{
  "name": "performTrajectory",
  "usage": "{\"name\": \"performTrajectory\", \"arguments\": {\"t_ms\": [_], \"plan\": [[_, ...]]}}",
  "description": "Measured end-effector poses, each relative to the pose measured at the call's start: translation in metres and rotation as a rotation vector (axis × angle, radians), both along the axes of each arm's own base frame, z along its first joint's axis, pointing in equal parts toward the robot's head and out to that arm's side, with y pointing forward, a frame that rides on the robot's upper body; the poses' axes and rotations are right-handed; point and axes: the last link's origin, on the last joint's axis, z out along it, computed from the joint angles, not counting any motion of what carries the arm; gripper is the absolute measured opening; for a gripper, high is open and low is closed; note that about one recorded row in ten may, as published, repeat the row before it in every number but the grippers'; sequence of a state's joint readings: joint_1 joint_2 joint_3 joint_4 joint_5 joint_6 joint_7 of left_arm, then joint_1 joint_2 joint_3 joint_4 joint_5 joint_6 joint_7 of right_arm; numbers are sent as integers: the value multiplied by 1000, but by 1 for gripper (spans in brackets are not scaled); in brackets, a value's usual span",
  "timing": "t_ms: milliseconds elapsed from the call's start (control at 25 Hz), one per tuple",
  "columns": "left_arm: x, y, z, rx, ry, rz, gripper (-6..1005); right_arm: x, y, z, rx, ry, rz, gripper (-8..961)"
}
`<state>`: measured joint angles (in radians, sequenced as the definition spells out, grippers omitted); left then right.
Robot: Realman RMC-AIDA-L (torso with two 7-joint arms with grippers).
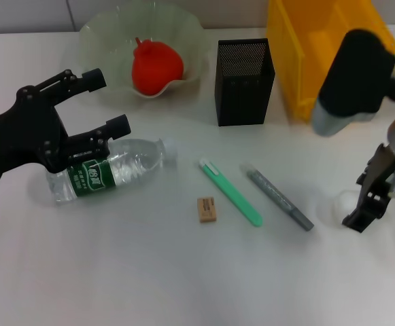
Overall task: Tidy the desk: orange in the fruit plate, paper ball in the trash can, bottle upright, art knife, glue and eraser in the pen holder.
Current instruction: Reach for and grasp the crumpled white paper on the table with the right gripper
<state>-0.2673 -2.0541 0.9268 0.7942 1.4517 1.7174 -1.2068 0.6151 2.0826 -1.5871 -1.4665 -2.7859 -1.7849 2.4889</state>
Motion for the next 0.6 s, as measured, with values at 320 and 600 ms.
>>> {"name": "performTrajectory", "arguments": {"t_ms": [320,600], "plan": [[-1,2,-1,17,5,7,840,8,4,-18,-18,-20,22,762],[-5,2,-1,14,-4,28,841,15,10,-23,2,-17,13,743]]}}
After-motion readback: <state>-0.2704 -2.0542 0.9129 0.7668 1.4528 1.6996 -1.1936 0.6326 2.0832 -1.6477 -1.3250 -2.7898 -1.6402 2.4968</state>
